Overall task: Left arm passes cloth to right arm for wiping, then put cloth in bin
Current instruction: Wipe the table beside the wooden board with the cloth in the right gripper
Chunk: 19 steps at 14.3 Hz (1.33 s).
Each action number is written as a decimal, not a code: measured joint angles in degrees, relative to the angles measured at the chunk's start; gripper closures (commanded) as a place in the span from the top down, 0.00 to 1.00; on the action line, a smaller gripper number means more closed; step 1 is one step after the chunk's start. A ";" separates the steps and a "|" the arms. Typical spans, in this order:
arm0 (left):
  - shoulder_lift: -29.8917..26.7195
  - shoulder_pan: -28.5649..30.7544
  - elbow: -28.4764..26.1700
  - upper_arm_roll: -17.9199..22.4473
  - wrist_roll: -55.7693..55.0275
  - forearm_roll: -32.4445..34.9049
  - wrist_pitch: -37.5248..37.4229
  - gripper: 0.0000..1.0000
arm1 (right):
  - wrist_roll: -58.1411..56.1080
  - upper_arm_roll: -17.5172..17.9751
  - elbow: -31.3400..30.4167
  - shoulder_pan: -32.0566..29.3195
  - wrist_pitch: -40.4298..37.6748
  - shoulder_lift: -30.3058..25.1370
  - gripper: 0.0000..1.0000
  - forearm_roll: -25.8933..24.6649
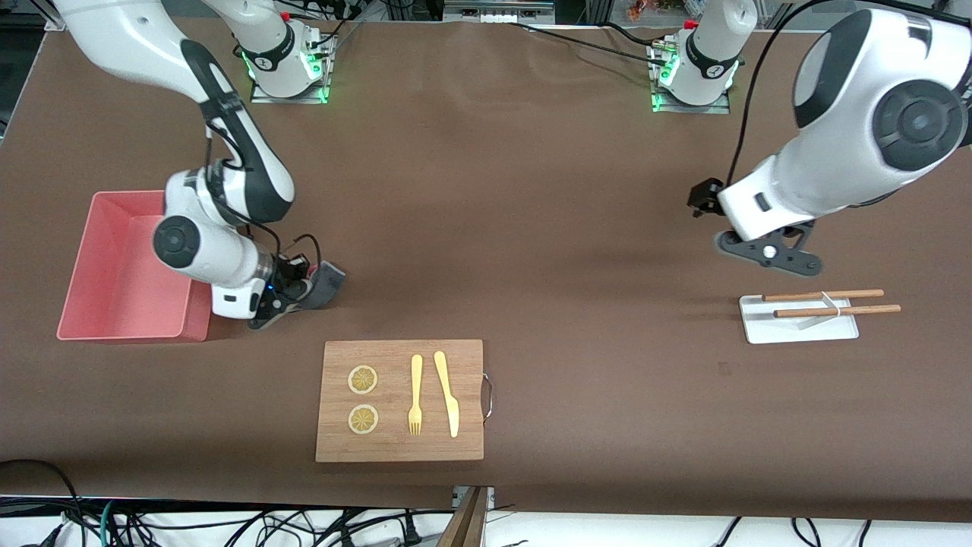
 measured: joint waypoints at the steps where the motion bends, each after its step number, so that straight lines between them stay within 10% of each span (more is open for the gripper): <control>1: -3.11 1.76 -4.79 0.07 0.16 0.01 3.72 1.00 | 2.61 -0.01 0.52 1.49 1.36 1.55 0.00 0.00; 5: -9.87 7.45 -11.81 0.22 0.88 0.02 9.61 1.00 | 15.93 -0.83 4.55 9.21 2.41 6.07 0.00 0.00; 19: -11.22 8.62 -11.60 -0.41 0.91 0.02 6.83 1.00 | 64.99 -3.36 36.35 37.32 -2.06 22.82 0.00 5.18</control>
